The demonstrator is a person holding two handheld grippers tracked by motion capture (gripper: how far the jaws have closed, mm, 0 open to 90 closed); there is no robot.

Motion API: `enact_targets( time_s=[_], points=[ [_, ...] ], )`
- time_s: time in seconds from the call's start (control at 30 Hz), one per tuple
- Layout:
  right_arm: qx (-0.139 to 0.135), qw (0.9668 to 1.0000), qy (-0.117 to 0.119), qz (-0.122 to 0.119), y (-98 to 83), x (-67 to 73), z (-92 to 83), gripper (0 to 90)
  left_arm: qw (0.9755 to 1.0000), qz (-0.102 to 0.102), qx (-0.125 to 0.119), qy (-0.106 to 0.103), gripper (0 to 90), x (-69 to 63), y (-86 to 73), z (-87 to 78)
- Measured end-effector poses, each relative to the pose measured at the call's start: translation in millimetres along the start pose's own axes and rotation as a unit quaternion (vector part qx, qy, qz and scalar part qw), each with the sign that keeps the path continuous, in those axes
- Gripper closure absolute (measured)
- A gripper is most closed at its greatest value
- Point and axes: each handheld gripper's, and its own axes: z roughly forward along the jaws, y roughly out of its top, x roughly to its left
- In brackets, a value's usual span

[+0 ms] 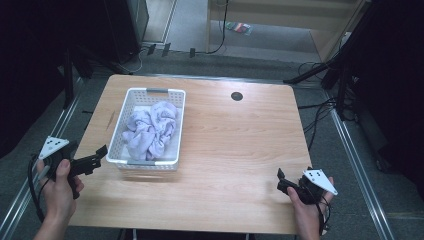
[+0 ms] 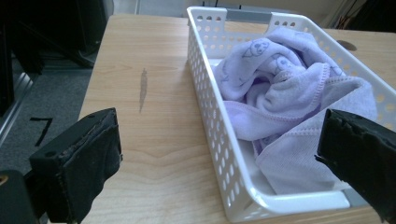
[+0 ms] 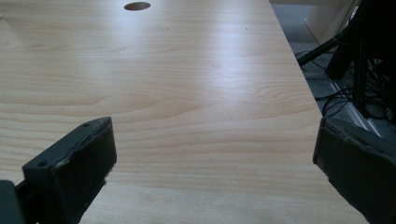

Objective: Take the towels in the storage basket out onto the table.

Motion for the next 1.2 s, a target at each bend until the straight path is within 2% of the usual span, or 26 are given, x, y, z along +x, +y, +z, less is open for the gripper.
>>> enact_targets(
  time_s=[0.1, 0.4, 0.57, 0.87, 1.03, 1.13, 1.2],
  points=[
    [-0.007, 1.0, -0.004, -0.003, -0.3, -2.2, -0.2, 0.0, 1.0, 0.002, 0.007, -0.003, 0.2, -4.2, 4.7, 3.0],
    [-0.014, 0.9999, -0.008, -0.004, -3.8, 0.4, -0.3, 0.0, 0.9989, 0.034, 0.031, -0.01, 0.0, -29.4, 26.4, 18.9],
    [-0.013, 0.9999, -0.005, 0.0, -4.4, -0.4, -0.3, 0.0, 0.9979, 0.047, 0.043, -0.006, 0.0, -39.4, 30.6, 29.1],
    [-0.012, 0.9999, -0.007, -0.007, -4.6, 1.4, 0.3, 0.0, 0.9962, 0.055, 0.067, -0.005, 0.0, -53.7, 33.6, 45.8],
    [-0.011, 0.9999, -0.008, -0.006, -4.7, 1.5, 0.5, 0.0, 0.9948, 0.06, 0.081, -0.011, 0.0, -62.4, 38.5, 54.3],
    [-0.01, 0.9999, -0.008, -0.009, -4.8, 2.4, 0.8, 0.0, 0.9927, 0.071, 0.097, -0.016, 0.0, -68.7, 44.3, 61.0],
    [-0.009, 0.9999, -0.008, -0.009, -4.8, 2.5, 0.9, 0.0, 0.9924, 0.073, 0.098, -0.016, 0.0, -69.9, 45.3, 62.4]
  ],
)
